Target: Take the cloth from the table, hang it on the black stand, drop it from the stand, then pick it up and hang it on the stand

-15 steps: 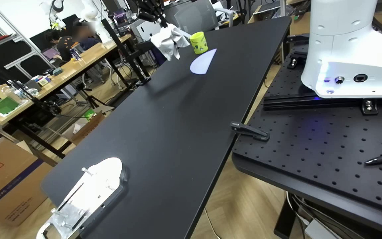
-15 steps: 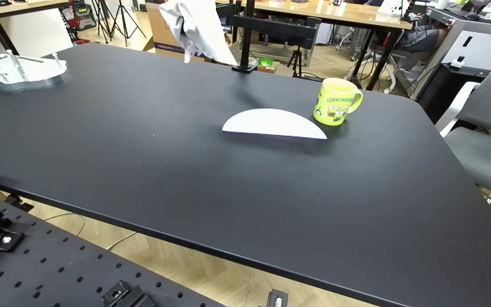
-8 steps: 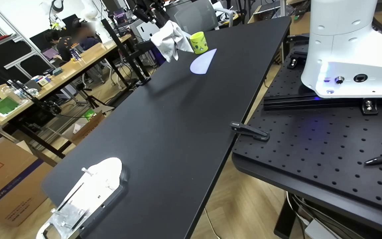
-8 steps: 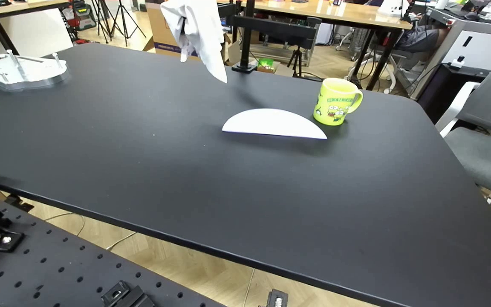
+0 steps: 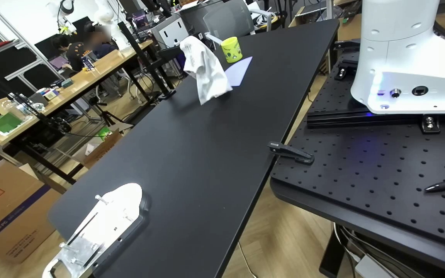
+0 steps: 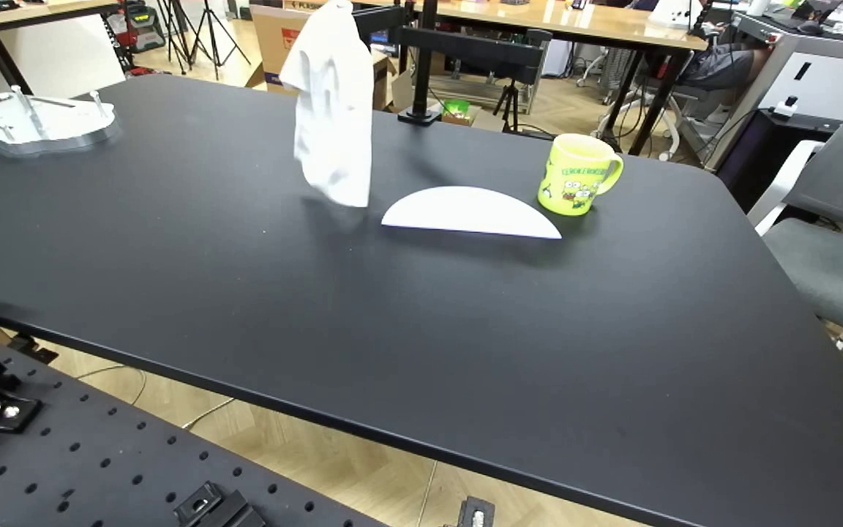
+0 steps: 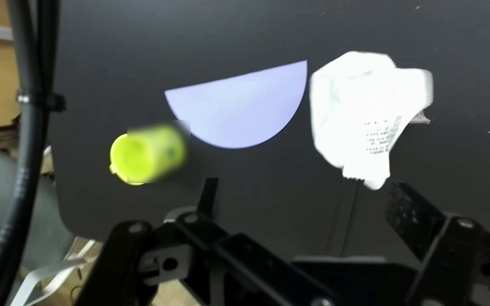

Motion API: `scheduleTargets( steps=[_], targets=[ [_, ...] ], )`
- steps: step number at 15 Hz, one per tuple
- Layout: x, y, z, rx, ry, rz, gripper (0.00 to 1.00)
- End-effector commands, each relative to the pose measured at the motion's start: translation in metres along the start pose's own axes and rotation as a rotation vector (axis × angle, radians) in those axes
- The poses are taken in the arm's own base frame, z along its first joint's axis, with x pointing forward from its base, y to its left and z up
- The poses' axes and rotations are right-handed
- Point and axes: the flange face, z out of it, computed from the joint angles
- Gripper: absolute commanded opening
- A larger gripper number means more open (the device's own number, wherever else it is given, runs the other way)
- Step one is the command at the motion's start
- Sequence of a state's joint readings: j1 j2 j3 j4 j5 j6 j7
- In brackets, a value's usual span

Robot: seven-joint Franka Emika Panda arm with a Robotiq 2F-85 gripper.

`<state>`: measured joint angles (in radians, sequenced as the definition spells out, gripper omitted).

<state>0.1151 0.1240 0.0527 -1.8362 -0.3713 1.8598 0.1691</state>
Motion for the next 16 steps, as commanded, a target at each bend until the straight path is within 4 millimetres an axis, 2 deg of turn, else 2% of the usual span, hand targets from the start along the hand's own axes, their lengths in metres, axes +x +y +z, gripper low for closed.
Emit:
scheduleTargets(
  steps=[1, 2, 7, 9, 11, 16],
  targets=[
    [-0.018, 0.011, -0.011, -0.088, 0.163, 0.017, 1.0],
    [-0.001, 0.005, -0.01, -0.055, 0.093, -0.009, 1.0],
    [-0.002, 0.003, -0.006, -0.058, 0.097, -0.018, 1.0],
    [-0.002, -0.004, 0.002, -0.083, 0.128, -0.092, 1.0],
    [-0.005, -0.017, 0.01, -0.085, 0.169, -0.185, 1.0],
    [-0.021, -0.053, 0.048, 0.079, 0.28, -0.333, 1.0]
  ],
)
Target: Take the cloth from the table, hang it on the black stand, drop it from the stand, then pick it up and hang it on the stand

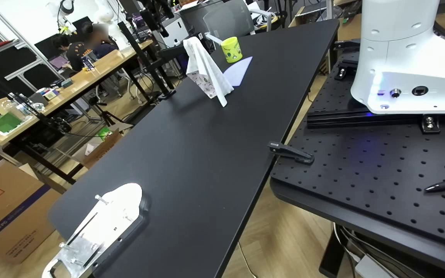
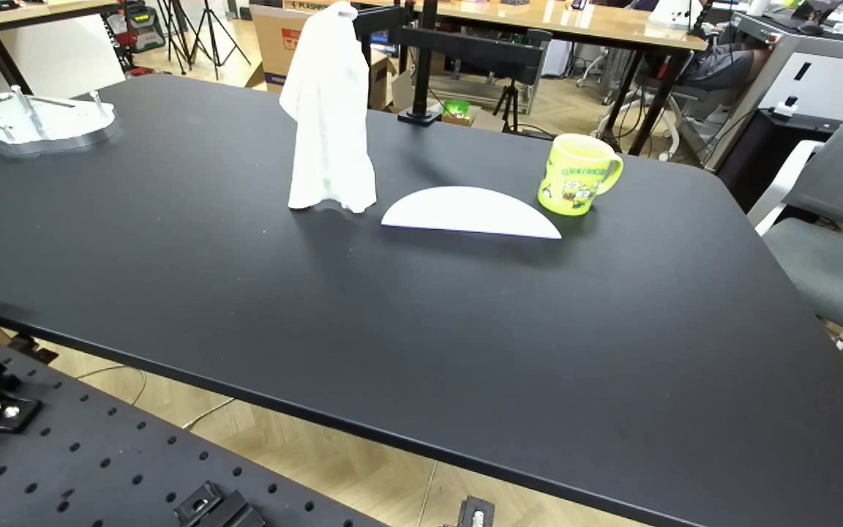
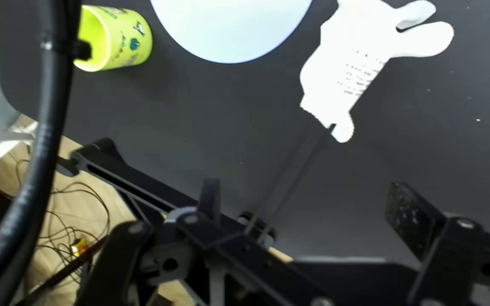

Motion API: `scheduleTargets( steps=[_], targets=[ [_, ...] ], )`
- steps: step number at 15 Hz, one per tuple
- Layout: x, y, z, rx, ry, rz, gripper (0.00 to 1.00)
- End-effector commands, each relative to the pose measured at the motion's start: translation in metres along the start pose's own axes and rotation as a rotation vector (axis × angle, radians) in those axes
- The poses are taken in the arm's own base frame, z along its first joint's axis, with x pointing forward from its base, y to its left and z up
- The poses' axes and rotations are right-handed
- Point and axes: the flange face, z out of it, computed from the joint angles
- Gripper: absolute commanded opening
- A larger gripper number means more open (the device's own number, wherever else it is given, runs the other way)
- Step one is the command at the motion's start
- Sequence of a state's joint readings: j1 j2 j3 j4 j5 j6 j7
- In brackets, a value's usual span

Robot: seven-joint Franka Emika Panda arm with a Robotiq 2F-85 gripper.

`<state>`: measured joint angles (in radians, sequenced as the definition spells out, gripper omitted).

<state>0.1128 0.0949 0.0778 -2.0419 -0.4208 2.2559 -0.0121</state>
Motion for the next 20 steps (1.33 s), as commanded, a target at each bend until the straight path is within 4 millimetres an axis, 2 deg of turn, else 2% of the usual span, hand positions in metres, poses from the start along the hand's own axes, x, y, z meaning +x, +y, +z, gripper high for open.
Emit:
scheduleTargets(
  steps=[1, 4, 11, 16, 20],
  targets=[
    [-0.022, -0.019, 0.016, 0.098, 0.056, -0.044, 1.0],
    [-0.035, -0.031, 0.02, 0.129, 0.054, -0.038, 1.0],
    [-0.065, -0.033, 0.011, 0.126, 0.011, 0.017, 1.0],
    [-0.09, -0.015, 0.015, 0.125, -0.021, 0.085, 1.0],
    [-0.101, 0.01, 0.034, 0.15, -0.049, 0.122, 1.0]
  ],
)
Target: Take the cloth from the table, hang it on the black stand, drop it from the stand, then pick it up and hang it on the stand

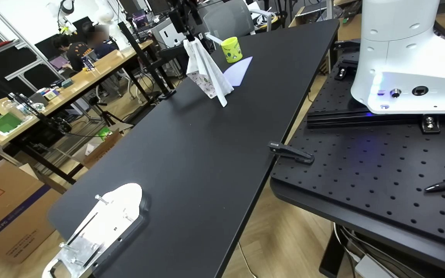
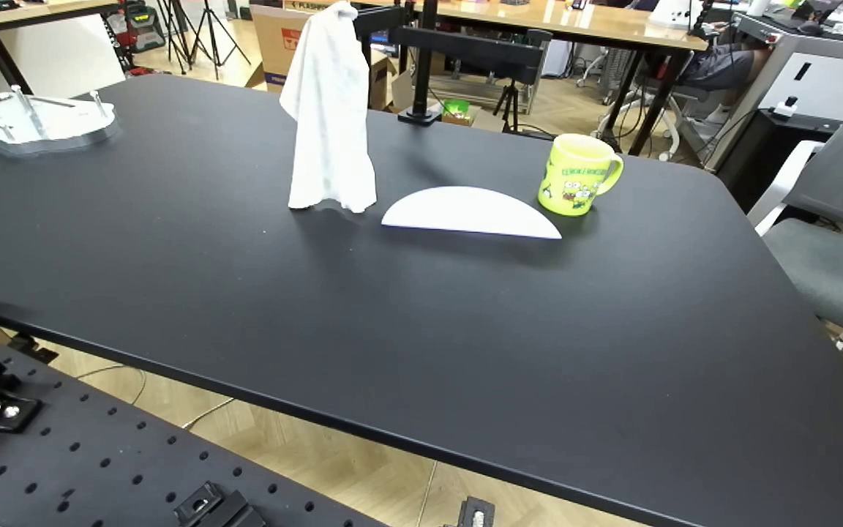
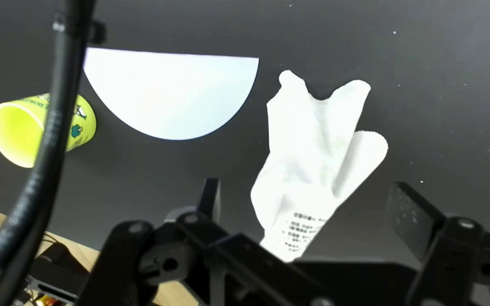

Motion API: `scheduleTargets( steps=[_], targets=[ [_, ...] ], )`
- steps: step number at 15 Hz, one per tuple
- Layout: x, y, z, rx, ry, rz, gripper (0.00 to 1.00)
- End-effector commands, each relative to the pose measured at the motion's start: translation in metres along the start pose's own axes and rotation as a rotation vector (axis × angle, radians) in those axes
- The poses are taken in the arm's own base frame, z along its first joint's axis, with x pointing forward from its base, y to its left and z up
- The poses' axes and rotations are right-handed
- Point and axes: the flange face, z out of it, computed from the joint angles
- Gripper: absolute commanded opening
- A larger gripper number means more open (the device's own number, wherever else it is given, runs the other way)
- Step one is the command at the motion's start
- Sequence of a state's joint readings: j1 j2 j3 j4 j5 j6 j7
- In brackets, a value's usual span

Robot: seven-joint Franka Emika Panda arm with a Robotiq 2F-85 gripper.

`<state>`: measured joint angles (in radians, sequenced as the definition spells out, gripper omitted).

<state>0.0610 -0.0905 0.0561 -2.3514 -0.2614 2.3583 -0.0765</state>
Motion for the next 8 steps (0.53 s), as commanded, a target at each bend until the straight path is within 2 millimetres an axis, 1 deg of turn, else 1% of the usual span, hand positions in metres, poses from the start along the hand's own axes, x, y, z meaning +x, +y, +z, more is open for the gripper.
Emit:
scheduleTargets(
  steps=[1, 3, 5, 6, 7, 8],
  targets=[
    [-0.01, 0.021, 0.01, 0.031, -0.022, 0.05, 1.0],
    [-0.009, 0.027, 0.018, 0.049, -0.032, 0.055, 1.0],
    [-0.005, 0.029, 0.022, 0.06, -0.038, 0.048, 1.0],
    [-0.003, 0.028, 0.024, 0.063, -0.039, 0.038, 0.75],
    [-0.002, 0.027, 0.024, 0.063, -0.041, 0.031, 0.75],
    [0.0, 0.025, 0.025, 0.064, -0.042, 0.024, 0.67]
  ],
)
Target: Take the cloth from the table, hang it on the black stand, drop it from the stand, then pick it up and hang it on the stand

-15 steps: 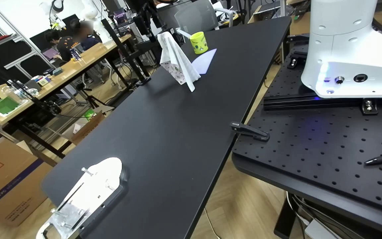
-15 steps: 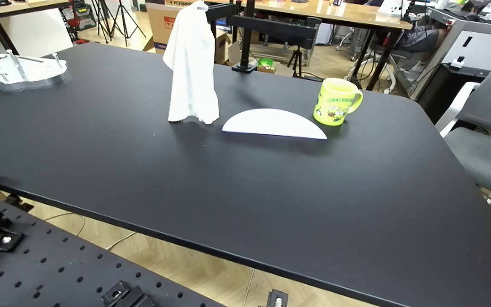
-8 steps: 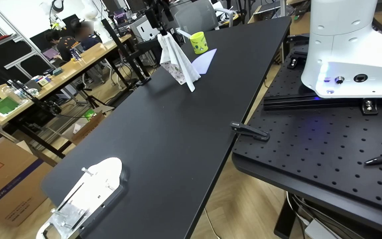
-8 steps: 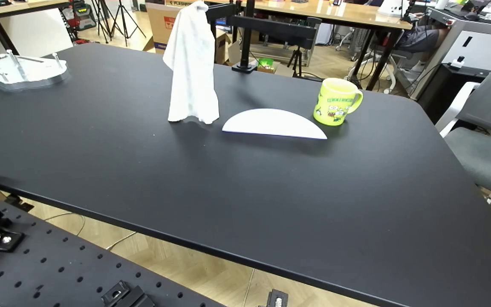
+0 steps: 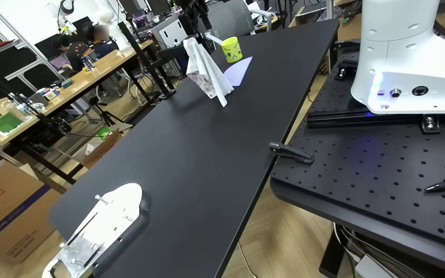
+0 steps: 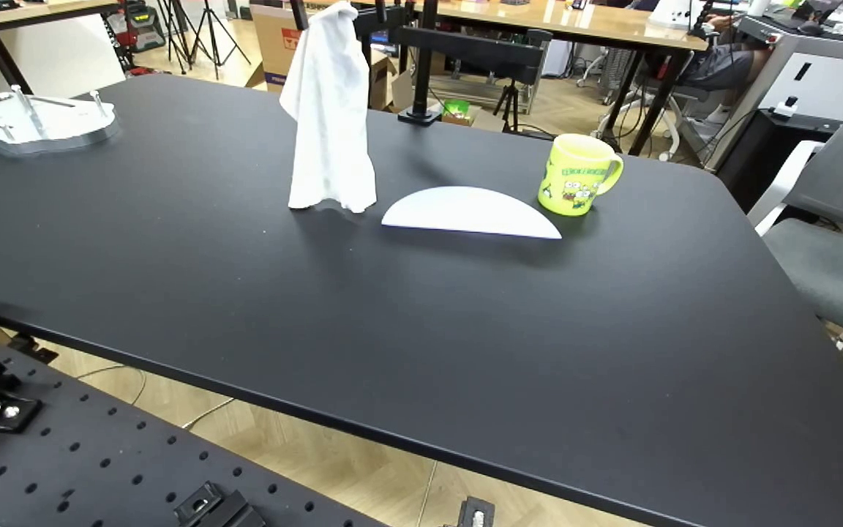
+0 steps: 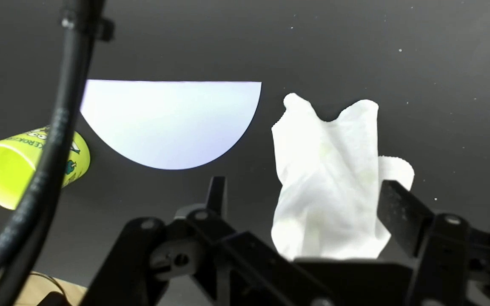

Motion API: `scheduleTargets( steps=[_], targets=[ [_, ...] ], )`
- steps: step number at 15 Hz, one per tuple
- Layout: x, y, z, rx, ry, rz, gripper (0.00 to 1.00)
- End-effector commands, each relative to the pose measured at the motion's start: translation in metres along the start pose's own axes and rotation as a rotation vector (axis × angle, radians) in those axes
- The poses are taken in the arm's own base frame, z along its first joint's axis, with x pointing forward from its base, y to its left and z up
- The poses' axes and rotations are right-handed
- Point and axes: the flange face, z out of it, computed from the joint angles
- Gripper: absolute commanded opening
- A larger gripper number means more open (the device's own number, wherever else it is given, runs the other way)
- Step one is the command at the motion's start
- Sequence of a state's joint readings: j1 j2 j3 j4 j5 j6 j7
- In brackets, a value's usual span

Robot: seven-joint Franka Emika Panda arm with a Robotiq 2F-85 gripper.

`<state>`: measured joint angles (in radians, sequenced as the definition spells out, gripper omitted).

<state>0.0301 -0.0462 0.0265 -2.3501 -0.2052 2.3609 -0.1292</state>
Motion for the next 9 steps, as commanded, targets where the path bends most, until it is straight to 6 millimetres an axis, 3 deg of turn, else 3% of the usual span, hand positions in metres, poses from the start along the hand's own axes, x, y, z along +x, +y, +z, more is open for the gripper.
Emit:
scheduleTargets(
  steps=[1, 9],
  targets=[
    [0.0086, 0.0002, -0.0018, 0.013, 0.0, -0.023, 0.6],
    [0.0115, -0.0034, 0.0016, 0.023, -0.003, -0.074, 0.05]
  ],
)
